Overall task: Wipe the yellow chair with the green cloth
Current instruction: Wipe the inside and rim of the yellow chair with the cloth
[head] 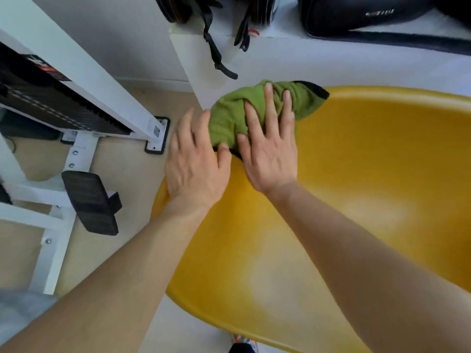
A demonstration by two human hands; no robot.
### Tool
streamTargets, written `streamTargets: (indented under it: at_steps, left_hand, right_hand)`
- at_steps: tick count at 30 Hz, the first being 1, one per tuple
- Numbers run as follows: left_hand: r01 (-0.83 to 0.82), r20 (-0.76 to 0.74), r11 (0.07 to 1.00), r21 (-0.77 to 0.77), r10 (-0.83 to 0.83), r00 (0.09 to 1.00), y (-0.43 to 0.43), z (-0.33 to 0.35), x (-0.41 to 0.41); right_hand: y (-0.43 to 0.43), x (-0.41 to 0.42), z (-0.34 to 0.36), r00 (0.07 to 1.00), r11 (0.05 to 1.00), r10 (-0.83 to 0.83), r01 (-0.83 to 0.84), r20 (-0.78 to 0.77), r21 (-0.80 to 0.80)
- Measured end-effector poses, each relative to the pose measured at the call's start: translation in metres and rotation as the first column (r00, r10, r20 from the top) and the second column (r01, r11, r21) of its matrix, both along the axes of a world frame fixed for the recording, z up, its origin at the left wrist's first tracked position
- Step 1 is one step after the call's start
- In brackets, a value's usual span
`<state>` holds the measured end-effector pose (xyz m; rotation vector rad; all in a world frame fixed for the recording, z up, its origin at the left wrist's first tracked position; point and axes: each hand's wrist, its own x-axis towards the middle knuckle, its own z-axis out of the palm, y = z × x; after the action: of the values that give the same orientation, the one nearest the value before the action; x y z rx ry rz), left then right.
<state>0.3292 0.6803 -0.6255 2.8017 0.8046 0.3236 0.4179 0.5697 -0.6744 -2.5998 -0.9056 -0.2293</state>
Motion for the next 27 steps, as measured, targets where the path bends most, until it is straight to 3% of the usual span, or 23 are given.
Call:
streamTargets:
  at_steps: [3, 5, 7, 10, 12, 14, 16, 18, 21, 23, 24, 27]
  left_hand:
    - [0.173, -0.007, 0.977, 0.129, -0.173, 0.985, 0.006, -0.002, -0.005]
    - [0.353, -0.047, 0.911, 0.212, -0.351, 0.935, 0.007, -0.012, -0.015]
    - [0.522, -0.242, 0.816, 0.247, -0.47, 0.849, -0.001, -0.03, -0.031]
    - [0.622, -0.683, 0.78, 0.076, -0.413, 0.603, -0.02, -0.062, -0.06]
    - [0.629, -0.777, 0.776, 0.049, -0.366, 0.512, -0.025, -0.076, -0.066]
    - [0.602, -0.737, 0.789, 0.126, -0.332, 0.589, -0.029, -0.079, -0.058]
    - [0.533, -0.578, 0.814, 0.23, -0.326, 0.748, -0.037, -0.071, -0.036]
    - [0.466, -0.341, 0.833, 0.298, -0.364, 0.867, -0.046, -0.059, -0.006]
    - [0.367, -0.109, 0.849, 0.38, -0.354, 0.929, -0.048, -0.045, 0.033]
    - [0.381, -0.129, 0.85, 0.363, -0.359, 0.924, -0.052, -0.052, 0.036]
    - [0.421, -0.21, 0.843, 0.335, -0.369, 0.905, -0.056, -0.062, 0.03]
    - [0.611, -0.569, 0.767, 0.198, -0.418, 0.709, -0.064, -0.106, 0.01]
  right_hand:
    - [0.031, -0.038, -0.028, 0.982, 0.986, -0.055, 0.082, -0.179, 0.147]
    - [0.035, -0.063, -0.065, 0.931, 0.994, -0.112, 0.101, -0.348, -0.05]
    - [0.023, -0.096, -0.109, 0.862, 0.978, -0.187, 0.116, -0.471, -0.175]
    - [-0.02, -0.144, -0.145, 0.733, 0.962, -0.272, 0.191, -0.623, -0.195]
    - [-0.042, -0.148, -0.151, 0.708, 0.958, -0.282, 0.168, -0.648, -0.233]
    - [-0.044, -0.121, -0.142, 0.73, 0.964, -0.255, 0.144, -0.634, -0.222]
    - [-0.029, -0.077, -0.121, 0.807, 0.971, -0.24, 0.197, -0.539, -0.138]
    - [-0.012, -0.032, -0.093, 0.899, 0.958, -0.254, 0.284, -0.356, 0.033]
    - [-0.005, 0.02, -0.071, 0.956, 0.927, -0.292, 0.277, 0.023, 0.255]
    - [-0.026, 0.028, -0.079, 0.965, 0.959, -0.237, 0.214, 0.11, 0.187]
    - [-0.043, 0.024, -0.092, 0.978, 0.98, -0.184, 0.174, 0.1, 0.099]
    - [-0.114, -0.014, -0.149, 0.993, 0.976, -0.046, 0.022, -0.111, -0.215]
